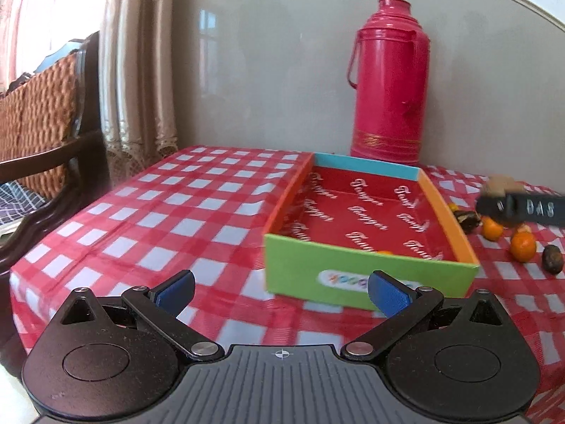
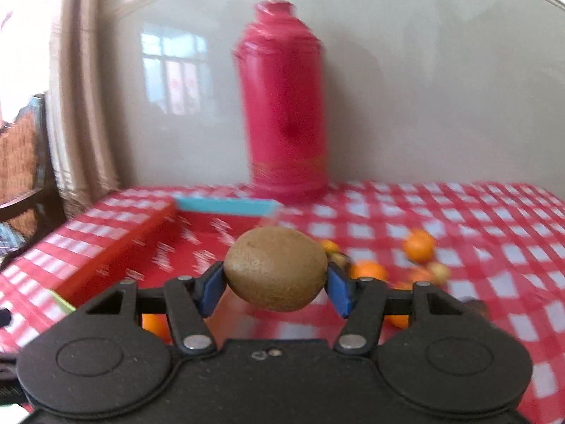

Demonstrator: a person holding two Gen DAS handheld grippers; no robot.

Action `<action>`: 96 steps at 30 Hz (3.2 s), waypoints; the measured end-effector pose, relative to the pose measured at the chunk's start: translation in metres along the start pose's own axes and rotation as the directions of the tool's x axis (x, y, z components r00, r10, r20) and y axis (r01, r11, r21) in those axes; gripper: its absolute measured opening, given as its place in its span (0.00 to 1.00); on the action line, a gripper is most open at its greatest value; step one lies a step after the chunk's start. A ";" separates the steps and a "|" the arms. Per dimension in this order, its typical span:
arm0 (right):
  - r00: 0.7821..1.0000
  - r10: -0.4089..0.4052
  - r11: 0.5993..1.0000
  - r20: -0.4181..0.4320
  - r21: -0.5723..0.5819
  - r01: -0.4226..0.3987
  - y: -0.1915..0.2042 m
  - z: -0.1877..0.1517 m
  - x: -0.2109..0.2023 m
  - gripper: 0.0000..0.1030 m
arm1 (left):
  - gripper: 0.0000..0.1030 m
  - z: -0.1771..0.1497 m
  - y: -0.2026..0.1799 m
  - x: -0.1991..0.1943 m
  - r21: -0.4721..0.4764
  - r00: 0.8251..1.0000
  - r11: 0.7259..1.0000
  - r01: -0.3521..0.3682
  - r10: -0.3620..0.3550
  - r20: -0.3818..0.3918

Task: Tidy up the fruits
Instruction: 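Carry the kiwi into the box and open the right gripper, then grasp the large orange with the left gripper and lift it, then carry the large orange into the box and open the left gripper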

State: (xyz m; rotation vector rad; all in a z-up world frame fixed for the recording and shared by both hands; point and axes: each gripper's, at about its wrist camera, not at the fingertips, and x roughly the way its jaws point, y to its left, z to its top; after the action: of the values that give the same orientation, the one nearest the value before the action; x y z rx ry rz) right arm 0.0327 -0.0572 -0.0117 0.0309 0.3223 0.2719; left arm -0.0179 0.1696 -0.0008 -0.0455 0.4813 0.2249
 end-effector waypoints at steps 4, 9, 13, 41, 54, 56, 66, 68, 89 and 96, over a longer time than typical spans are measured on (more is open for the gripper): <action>0.999 0.042 0.997 0.010 -0.060 -0.042 0.034 0.000 0.005 0.52 | 1.00 -0.003 0.015 -0.001 -0.014 1.000 1.000 -0.014 0.014 -0.011; 1.000 0.019 0.991 0.003 -0.136 -0.019 0.058 -0.009 0.015 0.68 | 1.00 -0.004 0.024 0.001 -0.027 1.000 0.999 -0.023 0.023 -0.022; 0.995 -0.012 0.993 0.101 -0.116 0.024 0.044 -0.004 -0.003 0.80 | 1.00 -0.003 0.023 -0.001 -0.040 1.000 0.999 -0.015 0.014 -0.006; 0.893 -0.440 0.895 0.092 0.118 0.429 -0.191 -0.026 -0.079 0.93 | 1.00 0.003 -0.198 -0.014 0.172 0.949 0.944 0.280 -0.299 0.098; 0.880 -0.473 0.880 0.042 0.074 0.470 -0.215 -0.033 -0.073 0.93 | 0.82 0.004 -0.241 0.024 0.148 0.942 0.932 0.330 -0.336 0.016; 0.879 -0.475 0.878 0.034 0.083 0.471 -0.217 -0.034 -0.072 0.93 | 0.81 0.004 -0.246 0.034 0.134 0.943 0.935 0.329 -0.332 -0.001; 0.868 -0.497 0.864 0.007 0.095 0.494 -0.226 -0.037 -0.069 0.93 | 0.68 0.013 -0.257 0.067 0.053 0.926 0.926 0.373 -0.368 -0.079; 0.867 -0.499 0.864 0.005 0.086 0.497 -0.226 -0.037 -0.069 0.93 | 0.68 0.013 -0.259 0.071 0.053 0.924 0.925 0.377 -0.371 -0.093; 0.897 -0.443 0.894 0.000 0.080 0.441 -0.197 -0.034 -0.053 0.93 | 0.41 0.022 -0.225 0.050 0.115 0.925 0.919 0.378 -0.369 -0.094; 0.916 -0.401 0.915 0.008 0.043 0.400 -0.168 -0.030 -0.041 0.93 | 0.41 0.031 -0.189 0.027 0.120 0.943 0.936 0.332 -0.332 -0.017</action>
State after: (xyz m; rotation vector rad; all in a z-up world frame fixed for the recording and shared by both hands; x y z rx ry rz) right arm 0.0293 -0.2298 -0.0403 0.0066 0.3096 -0.1435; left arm 0.0617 -0.0059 0.0122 -0.0073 0.4753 -0.1373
